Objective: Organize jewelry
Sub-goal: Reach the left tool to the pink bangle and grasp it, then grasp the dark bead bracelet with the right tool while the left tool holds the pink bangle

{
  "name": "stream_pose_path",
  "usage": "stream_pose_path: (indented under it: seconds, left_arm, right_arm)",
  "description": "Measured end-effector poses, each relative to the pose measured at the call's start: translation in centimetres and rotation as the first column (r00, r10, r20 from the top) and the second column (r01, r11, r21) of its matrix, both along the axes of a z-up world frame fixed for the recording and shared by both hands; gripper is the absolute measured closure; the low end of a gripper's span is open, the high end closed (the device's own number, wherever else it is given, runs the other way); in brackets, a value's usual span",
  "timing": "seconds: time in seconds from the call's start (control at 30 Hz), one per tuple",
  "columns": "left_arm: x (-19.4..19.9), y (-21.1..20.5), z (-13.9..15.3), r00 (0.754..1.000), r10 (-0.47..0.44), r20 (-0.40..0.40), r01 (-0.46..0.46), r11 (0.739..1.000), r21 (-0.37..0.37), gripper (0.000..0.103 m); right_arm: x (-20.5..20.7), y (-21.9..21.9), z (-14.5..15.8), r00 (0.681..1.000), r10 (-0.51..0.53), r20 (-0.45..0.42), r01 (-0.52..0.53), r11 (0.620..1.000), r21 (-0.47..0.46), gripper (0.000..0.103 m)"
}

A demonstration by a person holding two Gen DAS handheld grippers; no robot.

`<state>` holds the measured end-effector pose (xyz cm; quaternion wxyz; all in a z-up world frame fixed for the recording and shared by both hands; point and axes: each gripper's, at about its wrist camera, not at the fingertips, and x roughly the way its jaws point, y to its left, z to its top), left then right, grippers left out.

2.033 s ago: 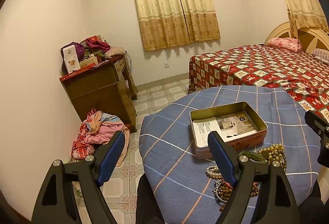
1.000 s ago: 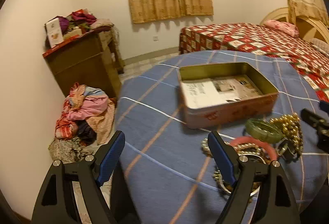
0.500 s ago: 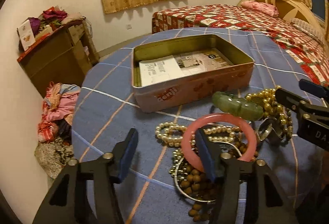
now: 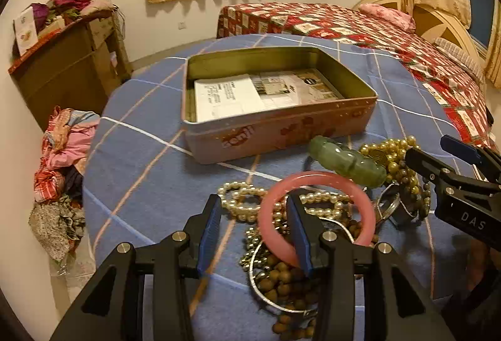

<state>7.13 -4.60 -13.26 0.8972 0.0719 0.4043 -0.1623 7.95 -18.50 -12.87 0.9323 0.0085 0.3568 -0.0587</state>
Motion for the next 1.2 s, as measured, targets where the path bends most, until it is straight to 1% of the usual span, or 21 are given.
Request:
stream_pose_path:
  seconds: [0.03,0.07,0.1,0.13,0.17,0.23,0.27,0.3,0.37,0.43,0.5,0.67,0.97,1.1,1.2]
  left_arm:
    - [0.0,-0.1,-0.1,1.0,-0.009,-0.005,0.009,1.0,-0.008,0.059]
    - [0.1,-0.2,-0.2,1.0,-0.016,-0.014,0.016,1.0,-0.018,0.062]
    - [0.2,-0.2,-0.3,0.999,-0.026,-0.021,0.026,0.999,-0.031,0.068]
    - [0.3,-0.3,-0.4,0.999,-0.042,-0.03,0.041,0.998,-0.044,0.082]
    - [0.2,-0.4,-0.4,0.999,-0.045,-0.026,0.044,0.998,-0.039,0.085]
    - [0.0,-0.6,-0.3,0.998,-0.056,-0.007,0.056,0.998,-0.022,0.089]
    - [0.0,-0.5,-0.3,0.998,-0.058,-0.004,0.057,0.998,-0.033,0.089]
    - [-0.1,-0.3,-0.2,0.999,-0.053,-0.001,0.053,0.998,-0.041,0.09]
    - [-0.2,0.0,0.1,0.999,-0.051,0.019,0.052,0.998,-0.042,0.091]
    - [-0.4,0.3,0.5,0.998,-0.047,0.033,0.049,0.997,-0.052,0.092]
    - [-0.4,0.6,1.0,0.998,-0.045,0.045,0.047,0.997,-0.064,0.093]
    - [-1.0,1.1,2.6,0.995,-0.038,0.096,0.045,0.996,-0.072,0.093]
    - [-1.8,1.8,4.8,0.982,-0.007,0.187,0.017,0.999,-0.049,0.093]
    - [-1.7,1.9,5.0,0.983,-0.006,0.184,0.017,0.998,-0.057,0.093]
    - [-1.7,1.8,4.9,0.984,-0.01,0.177,0.021,0.998,-0.06,0.093]
  right_arm:
    - [0.0,0.0,0.0,1.0,0.001,-0.002,-0.001,1.0,0.001,0.02]
    - [0.0,-0.1,-0.1,1.0,0.006,-0.004,-0.006,1.0,0.003,0.02]
    - [0.0,0.0,-0.2,1.0,0.012,-0.01,-0.012,1.0,0.005,0.02]
    - [0.0,0.0,-0.3,1.0,0.019,-0.017,-0.019,1.0,0.009,0.02]
    - [0.1,0.0,-0.4,0.999,0.029,-0.025,-0.028,0.999,0.018,0.021]
    - [0.1,0.1,-0.6,0.998,0.054,-0.028,-0.053,0.998,0.039,0.028]
    - [0.1,0.1,-0.6,0.997,0.07,-0.03,-0.068,0.996,0.049,0.04]
    - [0.2,0.2,-0.8,0.995,0.088,-0.037,-0.086,0.995,0.056,0.058]
    - [0.2,0.5,-1.0,0.994,0.105,-0.04,-0.103,0.993,0.056,0.081]
    - [0.1,0.7,-1.0,0.992,0.118,-0.038,-0.115,0.992,0.057,0.083]
    - [-0.1,0.7,-0.6,0.993,0.118,-0.018,-0.117,0.991,0.062,0.091]
    - [-0.7,0.6,0.7,0.992,0.12,0.031,-0.122,0.99,0.066,0.091]
    - [-1.2,1.3,2.8,0.987,0.137,0.089,-0.142,0.989,0.047,0.091]
    - [-1.5,1.4,3.7,0.983,0.15,0.11,-0.156,0.986,0.053,0.091]
    - [-1.4,1.0,3.7,0.98,0.166,0.108,-0.176,0.98,0.091,0.091]
